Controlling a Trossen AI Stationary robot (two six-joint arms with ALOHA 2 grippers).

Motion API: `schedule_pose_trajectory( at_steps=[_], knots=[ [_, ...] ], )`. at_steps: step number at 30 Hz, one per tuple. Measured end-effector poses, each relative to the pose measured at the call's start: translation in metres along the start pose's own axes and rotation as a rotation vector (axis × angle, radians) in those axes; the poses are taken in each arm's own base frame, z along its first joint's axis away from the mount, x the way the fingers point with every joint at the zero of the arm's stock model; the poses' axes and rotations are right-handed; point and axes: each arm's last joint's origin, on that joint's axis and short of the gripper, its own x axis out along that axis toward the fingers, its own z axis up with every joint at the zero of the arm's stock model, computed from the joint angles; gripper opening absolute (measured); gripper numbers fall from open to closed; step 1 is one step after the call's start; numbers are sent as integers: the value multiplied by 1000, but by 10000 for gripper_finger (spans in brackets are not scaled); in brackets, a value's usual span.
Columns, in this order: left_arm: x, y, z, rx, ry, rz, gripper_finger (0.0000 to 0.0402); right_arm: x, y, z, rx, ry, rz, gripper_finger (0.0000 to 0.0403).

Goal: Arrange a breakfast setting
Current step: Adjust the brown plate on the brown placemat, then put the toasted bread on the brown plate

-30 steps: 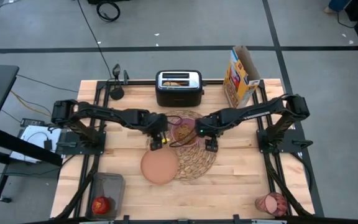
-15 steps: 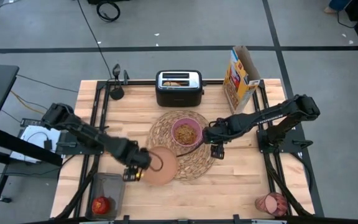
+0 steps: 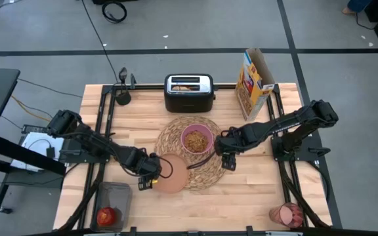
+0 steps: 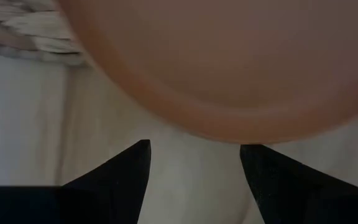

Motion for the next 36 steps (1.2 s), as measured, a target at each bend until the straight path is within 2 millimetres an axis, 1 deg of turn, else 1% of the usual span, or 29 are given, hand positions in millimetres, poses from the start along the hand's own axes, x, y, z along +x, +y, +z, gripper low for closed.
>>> schedule_pose_trajectory(
  at_steps=[9,13,16,18,21,23,25,29,31,33,36],
  knots=[
    [0,11,8,-50,5,14,254,0,2,-1,-9,5,7,293],
    [-10,10,6,-23,93,-3,254,-5,3,-3,5,23,63,293],
    [-31,9,9,-12,106,-5,254,-18,2,-7,53,-4,99,293],
    [-49,10,14,6,36,-10,254,-30,1,-10,66,-44,113,293],
    [-80,21,27,-16,-135,-12,254,-50,-3,-16,97,-130,128,293],
    [-97,37,37,-57,-248,-37,254,-64,-8,-19,131,-203,143,293],
    [-113,58,49,-94,-392,-43,254,-77,-12,-21,163,-273,155,293],
    [-139,107,74,-157,-675,2,254,-99,-16,-22,183,-432,215,293],
    [-144,136,86,-210,-770,31,254,-109,-16,-20,185,-514,250,293],
    [-145,163,97,-252,-844,43,254,-117,-18,-20,186,-577,285,293],
    [-137,199,107,-273,-870,48,254,-129,-20,-21,175,-659,324,293]
  ],
)
